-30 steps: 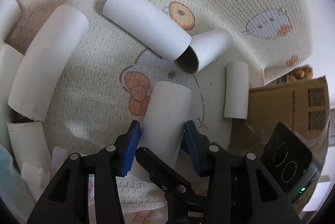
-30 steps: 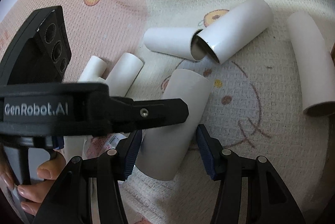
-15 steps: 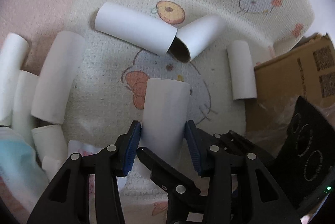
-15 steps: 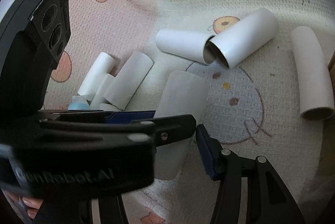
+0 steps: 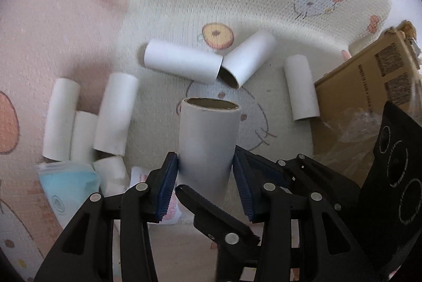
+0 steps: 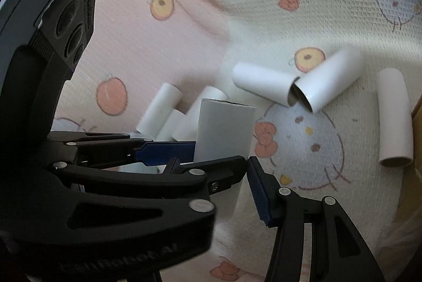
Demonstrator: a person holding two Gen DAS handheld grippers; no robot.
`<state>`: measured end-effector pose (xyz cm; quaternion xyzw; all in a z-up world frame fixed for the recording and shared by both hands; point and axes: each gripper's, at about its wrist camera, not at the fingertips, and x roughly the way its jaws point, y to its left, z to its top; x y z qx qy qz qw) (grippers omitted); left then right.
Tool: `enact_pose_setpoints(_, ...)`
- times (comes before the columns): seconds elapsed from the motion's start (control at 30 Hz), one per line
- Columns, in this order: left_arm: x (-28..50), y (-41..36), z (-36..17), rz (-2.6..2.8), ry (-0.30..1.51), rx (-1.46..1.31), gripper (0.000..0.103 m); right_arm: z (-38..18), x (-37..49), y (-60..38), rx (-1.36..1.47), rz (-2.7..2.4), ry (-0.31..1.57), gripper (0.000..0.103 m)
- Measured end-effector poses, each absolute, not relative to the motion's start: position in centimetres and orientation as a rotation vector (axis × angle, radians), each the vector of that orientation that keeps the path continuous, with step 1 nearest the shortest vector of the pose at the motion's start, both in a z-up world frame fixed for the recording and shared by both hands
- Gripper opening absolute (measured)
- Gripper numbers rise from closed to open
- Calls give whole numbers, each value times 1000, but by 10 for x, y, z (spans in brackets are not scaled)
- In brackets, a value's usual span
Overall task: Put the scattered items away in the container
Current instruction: 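Lift the held tube with the left gripper and carry it into the box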
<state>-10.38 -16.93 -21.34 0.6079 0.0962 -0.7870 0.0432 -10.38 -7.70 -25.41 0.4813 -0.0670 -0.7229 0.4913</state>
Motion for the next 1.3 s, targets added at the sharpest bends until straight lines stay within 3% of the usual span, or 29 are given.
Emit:
enact_pose_setpoints(0.1,-106,-166,-206,-2420,311,1840,47,-250,-107,-71,1171,-1739,-201,50)
enact_pose_setpoints(0.33,-98,-149,-171,-2446,126,1732,47,-225,-98,-70,1124,-1710,-231,50)
enact_pose_setpoints(0.93,-97,-110,-64,-2528,-98,1518,47,-139,-95,-40,940,-1726,-311,50)
enact_pose_setpoints(1.3,-106,-63,-36,-2571,-197,1481,47,-103,-105,-2,875,-1781,-319,50)
